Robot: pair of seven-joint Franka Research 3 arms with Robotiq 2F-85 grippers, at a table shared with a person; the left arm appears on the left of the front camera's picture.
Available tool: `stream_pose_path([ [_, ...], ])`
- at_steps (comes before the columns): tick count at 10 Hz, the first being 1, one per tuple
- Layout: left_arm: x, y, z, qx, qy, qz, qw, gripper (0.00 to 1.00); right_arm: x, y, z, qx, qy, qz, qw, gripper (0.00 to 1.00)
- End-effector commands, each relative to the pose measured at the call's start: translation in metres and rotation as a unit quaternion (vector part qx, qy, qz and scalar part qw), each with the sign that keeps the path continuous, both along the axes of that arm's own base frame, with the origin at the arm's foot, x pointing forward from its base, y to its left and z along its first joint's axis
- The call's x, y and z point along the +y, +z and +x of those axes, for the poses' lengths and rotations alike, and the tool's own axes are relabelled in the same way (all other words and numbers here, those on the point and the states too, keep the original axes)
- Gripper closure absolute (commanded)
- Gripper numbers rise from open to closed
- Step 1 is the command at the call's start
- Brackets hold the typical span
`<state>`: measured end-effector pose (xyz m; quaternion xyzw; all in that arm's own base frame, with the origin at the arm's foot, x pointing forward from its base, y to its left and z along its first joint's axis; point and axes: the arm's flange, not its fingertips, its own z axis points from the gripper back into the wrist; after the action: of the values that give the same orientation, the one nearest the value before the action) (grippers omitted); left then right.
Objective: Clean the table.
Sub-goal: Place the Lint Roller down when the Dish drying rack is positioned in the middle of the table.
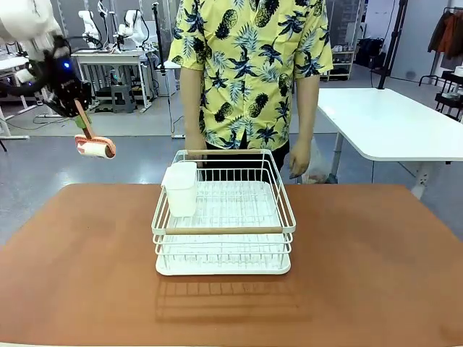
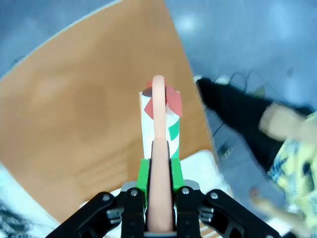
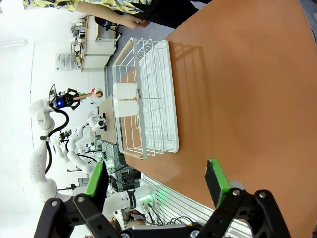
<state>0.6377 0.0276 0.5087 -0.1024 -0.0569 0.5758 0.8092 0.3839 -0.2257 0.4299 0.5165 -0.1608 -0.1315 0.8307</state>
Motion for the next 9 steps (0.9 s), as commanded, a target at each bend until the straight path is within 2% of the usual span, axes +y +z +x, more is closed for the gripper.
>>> stream_pose_path([
  [1, -0.007, -0.05, -0.006, -0.04, 0.212, 0.063, 0.974, 0.79, 0.0, 0.003, -0.001, -0.003, 0.001, 0.001, 1.0, 0.0],
  [3, -0.003, -0.086, -0.011, -0.096, 0.201, 0.025, 0.974, 0.79, 0.0, 0.003, -0.001, -0.003, 0.001, 0.001, 1.0, 0.0],
  [4, -0.002, -0.1, -0.012, -0.115, 0.202, 0.03, 0.972, 0.79, 0.0, 0.003, -0.001, -0.003, 0.001, 0.001, 1.0, 0.0],
  [9, 0.003, -0.141, -0.01, -0.13, 0.183, -0.002, 0.975, 0.79, 0.0, 0.003, -0.001, -0.003, 0.001, 0.001, 1.0, 0.0],
])
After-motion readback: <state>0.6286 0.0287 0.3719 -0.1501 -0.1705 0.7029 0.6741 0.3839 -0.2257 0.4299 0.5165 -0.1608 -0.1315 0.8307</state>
